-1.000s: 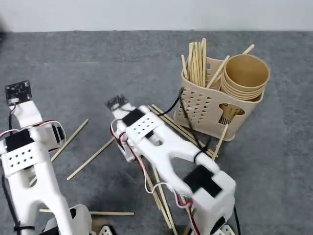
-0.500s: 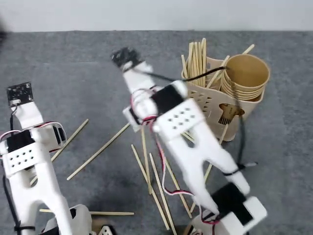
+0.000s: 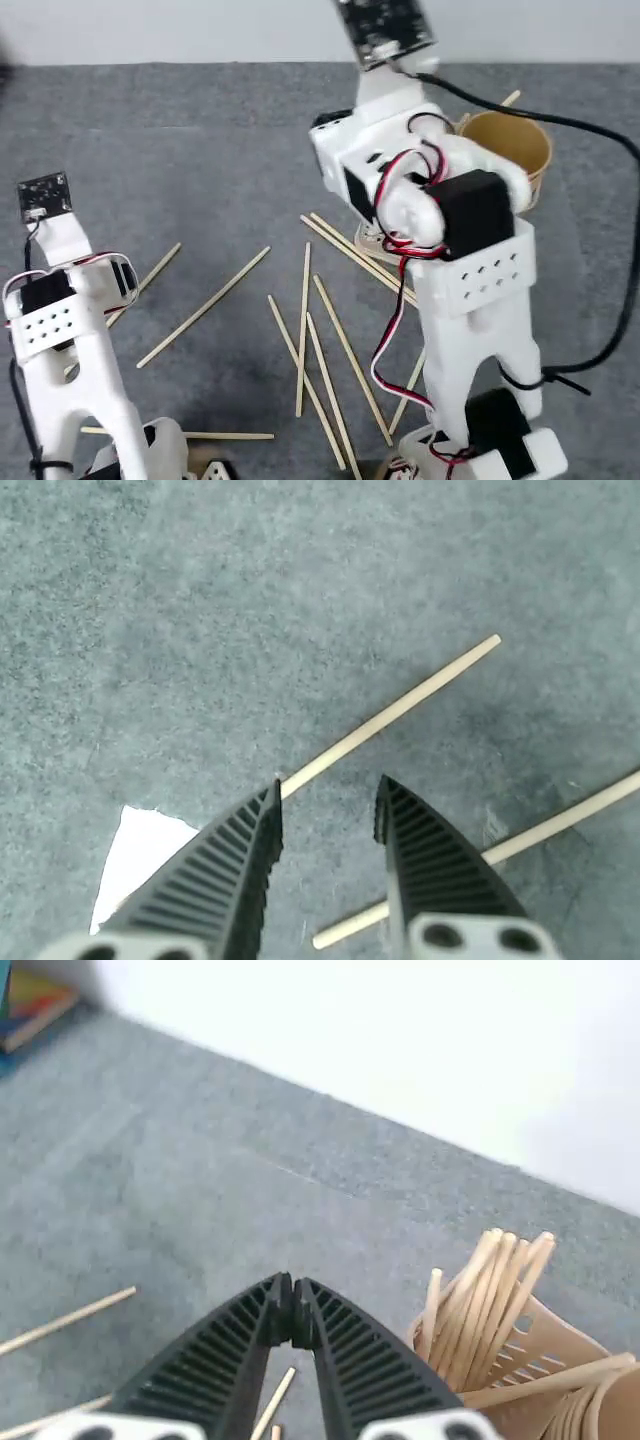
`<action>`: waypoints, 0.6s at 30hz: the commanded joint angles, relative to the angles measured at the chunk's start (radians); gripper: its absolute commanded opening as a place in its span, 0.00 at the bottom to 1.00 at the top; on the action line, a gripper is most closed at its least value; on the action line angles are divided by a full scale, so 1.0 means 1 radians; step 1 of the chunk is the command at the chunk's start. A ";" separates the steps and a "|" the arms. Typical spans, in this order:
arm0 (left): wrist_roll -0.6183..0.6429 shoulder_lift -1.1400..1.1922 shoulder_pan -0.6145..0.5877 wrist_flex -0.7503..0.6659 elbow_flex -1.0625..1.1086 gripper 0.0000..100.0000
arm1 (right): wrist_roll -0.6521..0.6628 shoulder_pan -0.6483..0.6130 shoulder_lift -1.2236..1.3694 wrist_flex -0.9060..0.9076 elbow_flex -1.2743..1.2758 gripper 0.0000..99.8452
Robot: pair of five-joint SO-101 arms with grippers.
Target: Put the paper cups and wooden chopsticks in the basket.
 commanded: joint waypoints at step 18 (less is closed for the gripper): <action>0.009 -0.038 0.002 -0.028 -0.007 0.14 | -0.112 -0.239 0.274 0.194 0.483 0.19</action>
